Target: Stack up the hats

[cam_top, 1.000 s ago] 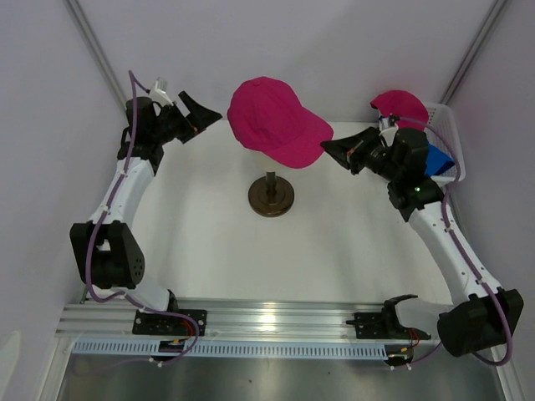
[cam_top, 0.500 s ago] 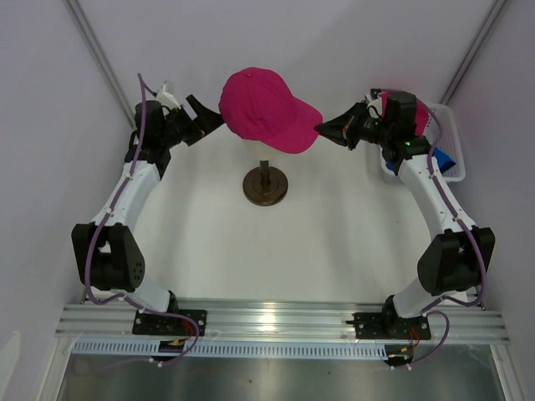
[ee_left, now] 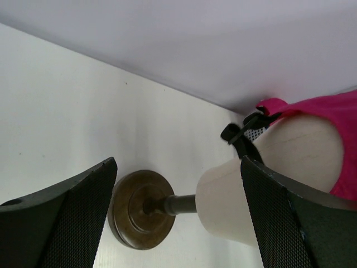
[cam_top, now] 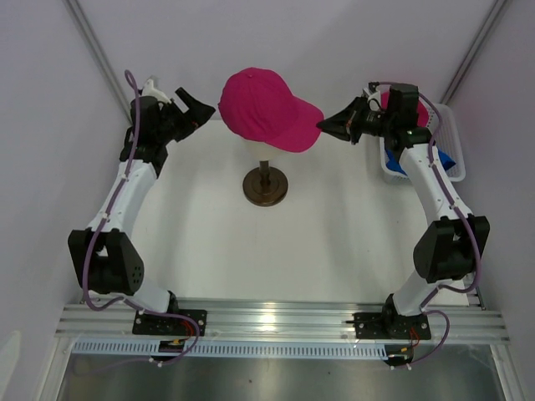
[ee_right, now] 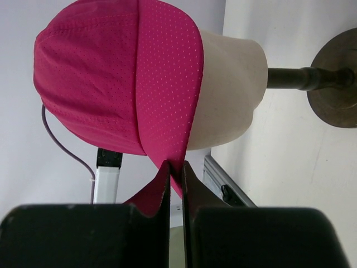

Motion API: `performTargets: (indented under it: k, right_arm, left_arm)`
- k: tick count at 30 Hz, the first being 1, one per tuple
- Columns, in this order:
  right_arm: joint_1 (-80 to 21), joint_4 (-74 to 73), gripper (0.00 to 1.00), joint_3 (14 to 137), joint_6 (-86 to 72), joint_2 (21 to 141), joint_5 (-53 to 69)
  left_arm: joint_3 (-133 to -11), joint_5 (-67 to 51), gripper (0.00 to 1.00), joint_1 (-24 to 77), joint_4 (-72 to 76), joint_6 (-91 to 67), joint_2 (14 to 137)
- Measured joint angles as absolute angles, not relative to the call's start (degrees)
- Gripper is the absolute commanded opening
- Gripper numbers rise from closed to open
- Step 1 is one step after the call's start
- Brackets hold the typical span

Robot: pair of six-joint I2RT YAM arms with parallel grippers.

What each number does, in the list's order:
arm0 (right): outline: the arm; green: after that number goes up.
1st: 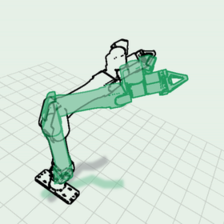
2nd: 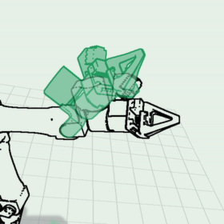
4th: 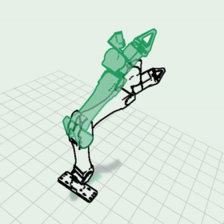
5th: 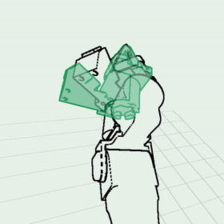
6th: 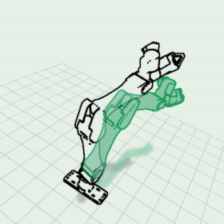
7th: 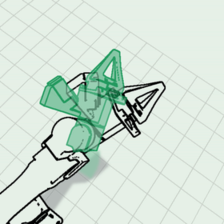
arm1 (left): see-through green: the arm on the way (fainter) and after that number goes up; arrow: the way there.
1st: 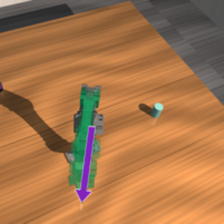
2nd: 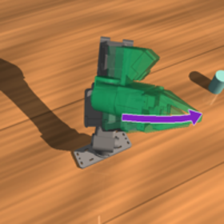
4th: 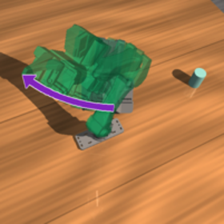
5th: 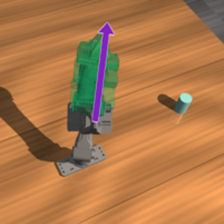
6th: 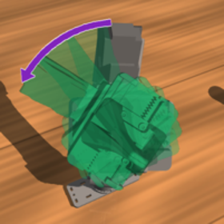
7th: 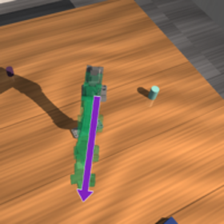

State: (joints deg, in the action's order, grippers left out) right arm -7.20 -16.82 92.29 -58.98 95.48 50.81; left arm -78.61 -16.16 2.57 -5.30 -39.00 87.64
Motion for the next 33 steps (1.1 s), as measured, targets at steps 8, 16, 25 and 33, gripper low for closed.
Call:
performTargets:
  k: [8,16,25,33]
  right_arm:
    - [-6.90,-19.66,0.08,96.47,-57.67,98.41,52.90]
    - [-6.57,-20.10,0.10,97.97,-56.97,99.81,53.25]
    - [-6.48,-22.22,0.11,102.67,-56.88,102.43,53.43]
    - [-7.42,-26.94,0.11,112.77,-55.94,107.42,52.69]
  left_arm:
    - [-86.30,-17.26,0.91,2.72,-4.84,-39.57,90.80]
    - [-98.39,-15.20,0.79,6.79,-12.91,-37.28,101.45]
    - [-86.48,-9.50,0.77,8.14,-16.14,-35.31,98.83]
    - [-86.04,-8.97,0.79,9.04,-17.52,-32.49,98.56]
